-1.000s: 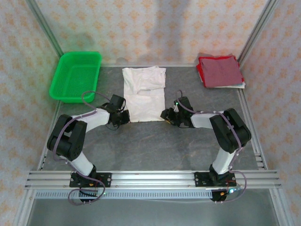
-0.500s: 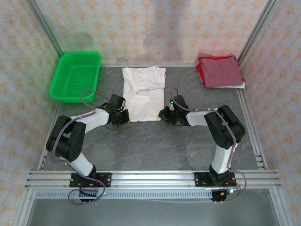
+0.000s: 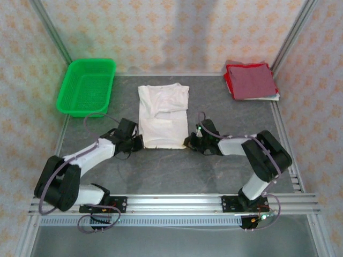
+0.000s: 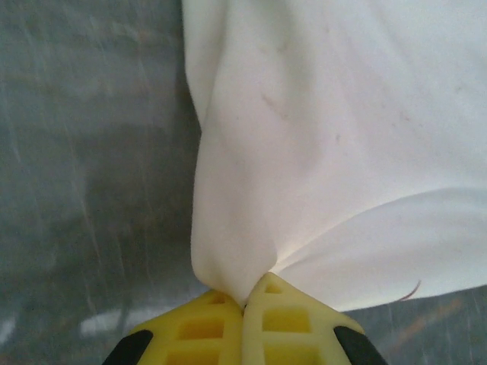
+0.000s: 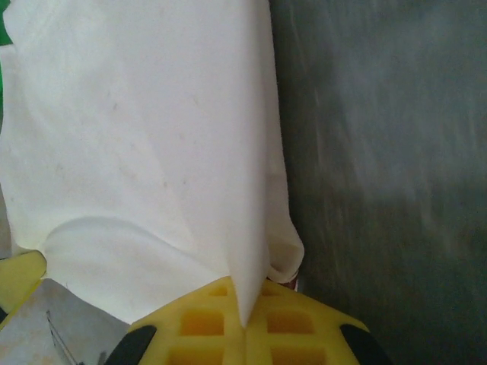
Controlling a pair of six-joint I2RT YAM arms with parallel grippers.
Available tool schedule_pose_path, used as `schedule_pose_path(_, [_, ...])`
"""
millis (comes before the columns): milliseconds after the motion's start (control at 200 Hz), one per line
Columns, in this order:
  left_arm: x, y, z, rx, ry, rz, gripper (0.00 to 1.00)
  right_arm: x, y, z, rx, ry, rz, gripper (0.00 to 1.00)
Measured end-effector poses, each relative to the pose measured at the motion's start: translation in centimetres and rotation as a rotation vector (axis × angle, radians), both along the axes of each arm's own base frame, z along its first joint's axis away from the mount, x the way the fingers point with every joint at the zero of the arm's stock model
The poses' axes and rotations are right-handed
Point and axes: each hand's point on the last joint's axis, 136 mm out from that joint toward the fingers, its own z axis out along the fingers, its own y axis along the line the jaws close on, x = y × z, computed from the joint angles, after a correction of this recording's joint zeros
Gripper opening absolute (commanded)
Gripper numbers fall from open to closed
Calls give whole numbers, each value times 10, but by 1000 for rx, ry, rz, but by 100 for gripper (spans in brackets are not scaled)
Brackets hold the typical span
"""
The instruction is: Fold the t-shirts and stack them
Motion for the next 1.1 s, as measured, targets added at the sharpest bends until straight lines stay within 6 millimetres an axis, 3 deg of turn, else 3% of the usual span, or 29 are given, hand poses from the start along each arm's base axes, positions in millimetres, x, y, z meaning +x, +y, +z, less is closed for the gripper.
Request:
schedule_pose_path(280, [-83, -11, 10, -77, 16, -40, 0, -86, 2, 8, 2, 41, 53, 0])
schedule_pose_path(365, [-93, -9, 18, -103, 4, -31, 0, -89, -1, 18, 1, 33, 33, 0])
schedule_pose_path(465, [-93, -9, 33, -118, -12, -24, 0, -79, -2, 41, 5, -17, -2, 0])
schedule_pose_path(571, [-81, -12, 63, -119, -45, -18, 0, -58, 1, 78, 31, -99, -51, 0])
schedule_pose_path(671, [-53, -12, 95, -143, -104, 15, 0, -29, -2, 112, 46, -169, -107, 0])
schedule_pose_path(771, [-28, -7, 102, -139, -104, 47, 0, 3, -3, 133, 39, -214, -148, 0])
schedule_pose_path(921, [7, 1, 95, -91, -61, 60, 0, 40, 0, 130, -6, -210, -166, 0])
schedule_pose_path(1101, [56, 3, 103, -67, -93, 60, 0, 78, 0, 115, -28, -169, -185, 0])
